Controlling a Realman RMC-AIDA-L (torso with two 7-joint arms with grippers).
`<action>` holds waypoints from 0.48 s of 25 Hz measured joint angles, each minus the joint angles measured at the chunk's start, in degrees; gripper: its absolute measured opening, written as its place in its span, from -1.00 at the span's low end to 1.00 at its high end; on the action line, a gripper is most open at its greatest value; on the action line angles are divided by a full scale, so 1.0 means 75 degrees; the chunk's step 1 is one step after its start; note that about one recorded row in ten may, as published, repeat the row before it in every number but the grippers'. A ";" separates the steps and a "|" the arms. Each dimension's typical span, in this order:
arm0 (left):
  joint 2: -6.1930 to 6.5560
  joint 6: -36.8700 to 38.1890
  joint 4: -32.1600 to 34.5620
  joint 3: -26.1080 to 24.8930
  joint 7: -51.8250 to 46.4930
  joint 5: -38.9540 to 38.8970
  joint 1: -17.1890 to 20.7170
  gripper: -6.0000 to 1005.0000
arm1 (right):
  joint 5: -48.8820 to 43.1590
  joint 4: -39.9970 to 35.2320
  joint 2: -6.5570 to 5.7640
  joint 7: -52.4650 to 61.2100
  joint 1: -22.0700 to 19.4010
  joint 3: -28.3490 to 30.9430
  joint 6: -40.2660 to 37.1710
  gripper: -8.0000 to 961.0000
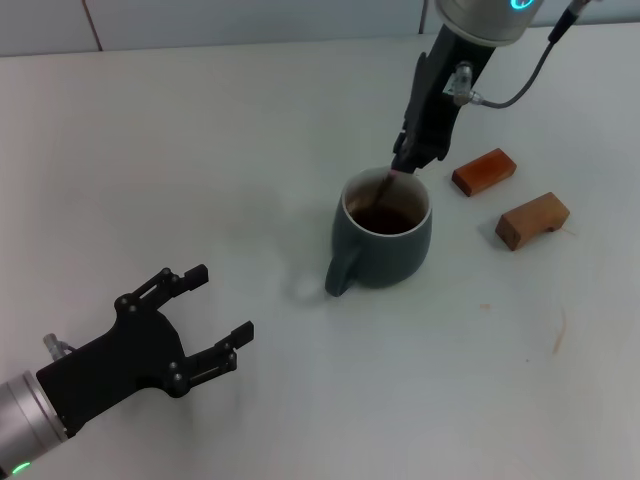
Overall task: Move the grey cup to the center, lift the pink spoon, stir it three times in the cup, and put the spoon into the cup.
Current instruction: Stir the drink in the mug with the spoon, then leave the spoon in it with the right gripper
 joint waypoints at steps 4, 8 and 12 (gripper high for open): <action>0.0000 0.0003 0.0006 0.0000 -0.0010 -0.0005 0.0000 0.71 | -0.0177 0.0002 0.0017 0.0018 0.0000 -0.0008 -0.0230 -0.74; 0.0000 0.0003 0.0016 -0.0005 -0.0014 -0.0025 0.0000 0.71 | -0.0076 -0.0047 0.0029 -0.0060 0.0006 -0.0013 -0.0558 -0.74; 0.0000 0.0001 0.0016 -0.0012 -0.0023 -0.0025 0.0000 0.71 | 0.0365 -0.0095 0.0030 -0.0117 0.0006 -0.0007 -0.0537 -0.74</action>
